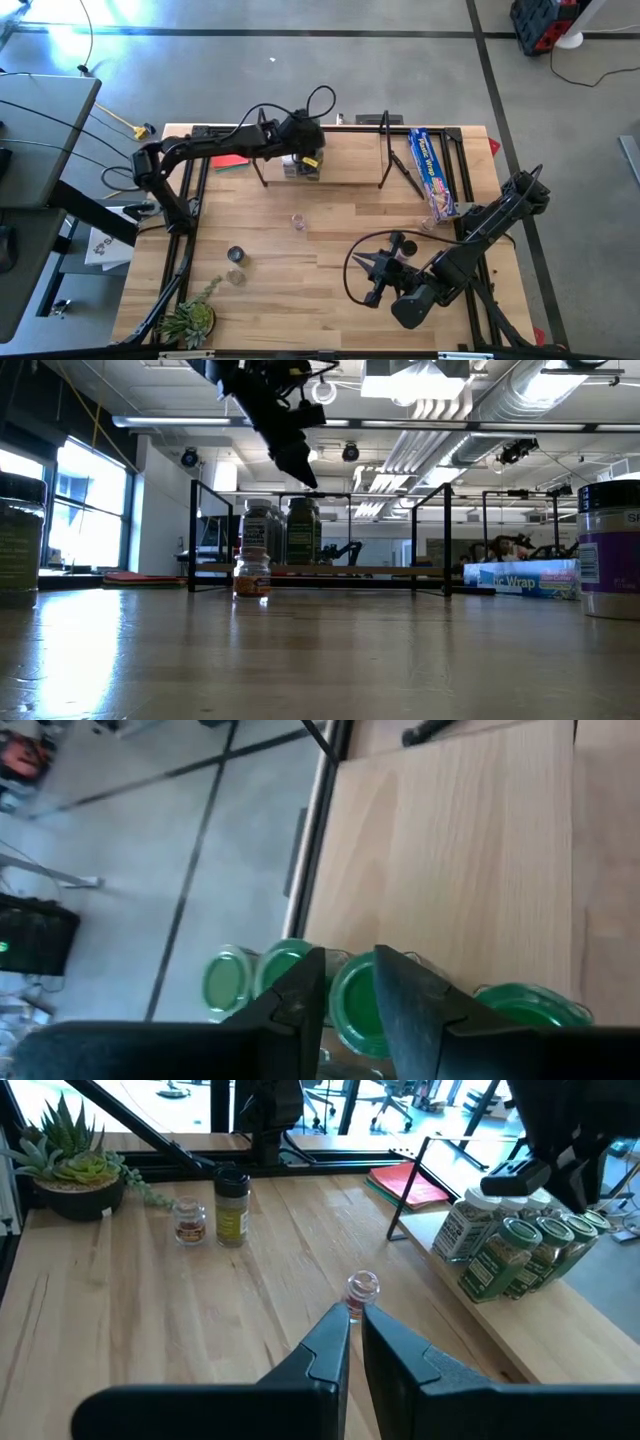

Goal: Shelf spices
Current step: Adjust the front green seasoning bottle

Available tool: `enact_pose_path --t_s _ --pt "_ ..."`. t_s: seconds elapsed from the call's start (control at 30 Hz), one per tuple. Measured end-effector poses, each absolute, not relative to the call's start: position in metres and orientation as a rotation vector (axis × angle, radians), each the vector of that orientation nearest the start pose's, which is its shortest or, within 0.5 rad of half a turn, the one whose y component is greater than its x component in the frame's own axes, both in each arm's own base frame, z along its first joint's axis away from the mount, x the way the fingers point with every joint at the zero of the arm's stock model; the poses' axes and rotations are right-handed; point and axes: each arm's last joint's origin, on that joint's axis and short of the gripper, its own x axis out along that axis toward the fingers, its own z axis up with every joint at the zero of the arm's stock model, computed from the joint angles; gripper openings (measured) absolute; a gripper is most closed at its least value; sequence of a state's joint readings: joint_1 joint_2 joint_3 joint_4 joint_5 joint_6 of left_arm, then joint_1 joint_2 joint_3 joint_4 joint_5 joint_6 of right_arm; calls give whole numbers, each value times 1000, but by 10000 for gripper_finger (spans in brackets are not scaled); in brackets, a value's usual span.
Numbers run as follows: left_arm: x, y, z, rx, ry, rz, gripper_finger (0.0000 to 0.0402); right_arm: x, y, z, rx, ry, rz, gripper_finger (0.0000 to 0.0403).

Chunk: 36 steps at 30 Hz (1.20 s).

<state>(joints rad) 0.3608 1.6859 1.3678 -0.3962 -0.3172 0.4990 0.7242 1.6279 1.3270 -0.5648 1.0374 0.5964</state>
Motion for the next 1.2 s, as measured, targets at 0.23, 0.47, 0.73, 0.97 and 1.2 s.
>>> enact_pose_path --t_s 0.23,0.47,0.73,0.97,1.2 --pt "334 119 317 425 766 479 90 271 209 286 -71 501 -354 25" --pt "311 87 357 404 627 465 90 270 216 282 20 661 -125 25" --pt "289 69 384 411 534 454 90 267 223 279 114 822 120 25" --pt "272 65 390 375 561 452 90 270 226 281 -7 771 185 25" --pt "244 46 401 337 565 412 90 291 224 303 66 463 59 25"
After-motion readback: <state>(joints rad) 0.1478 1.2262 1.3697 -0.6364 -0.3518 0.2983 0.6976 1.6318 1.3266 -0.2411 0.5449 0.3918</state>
